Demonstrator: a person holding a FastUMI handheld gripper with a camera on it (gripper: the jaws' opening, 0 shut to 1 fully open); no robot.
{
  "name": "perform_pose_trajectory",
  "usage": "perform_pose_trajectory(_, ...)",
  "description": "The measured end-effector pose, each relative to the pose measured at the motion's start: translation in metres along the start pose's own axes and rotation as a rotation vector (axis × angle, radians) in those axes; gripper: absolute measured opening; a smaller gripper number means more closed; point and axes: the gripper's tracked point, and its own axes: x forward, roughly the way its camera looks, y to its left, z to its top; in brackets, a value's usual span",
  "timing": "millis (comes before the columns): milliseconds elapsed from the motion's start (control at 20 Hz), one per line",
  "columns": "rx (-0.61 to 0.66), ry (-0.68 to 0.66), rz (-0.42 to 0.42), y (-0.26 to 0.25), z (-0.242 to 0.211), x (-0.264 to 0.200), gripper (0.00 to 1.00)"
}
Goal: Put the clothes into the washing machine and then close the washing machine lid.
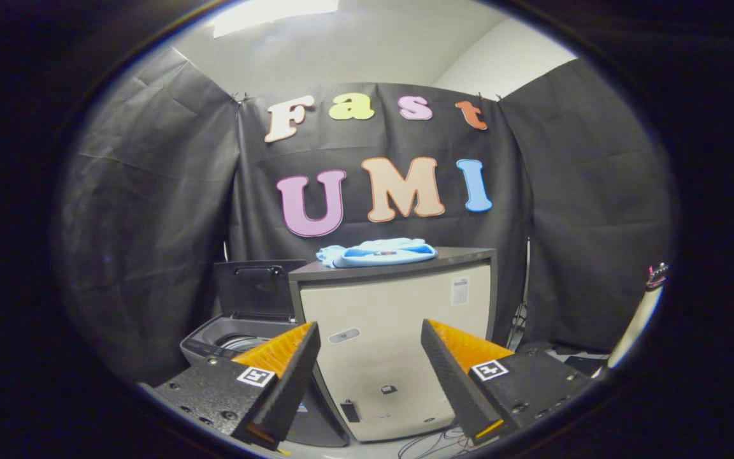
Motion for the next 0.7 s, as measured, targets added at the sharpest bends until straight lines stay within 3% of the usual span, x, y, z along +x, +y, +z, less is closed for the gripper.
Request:
perform_pose_trajectory(350,0.013,0.047,0.012,0.027,0.010,0.047,0.97)
perform_pose_trajectory(700,0.029,0.007,-0.016,0.040,0.082,0.107,0.97)
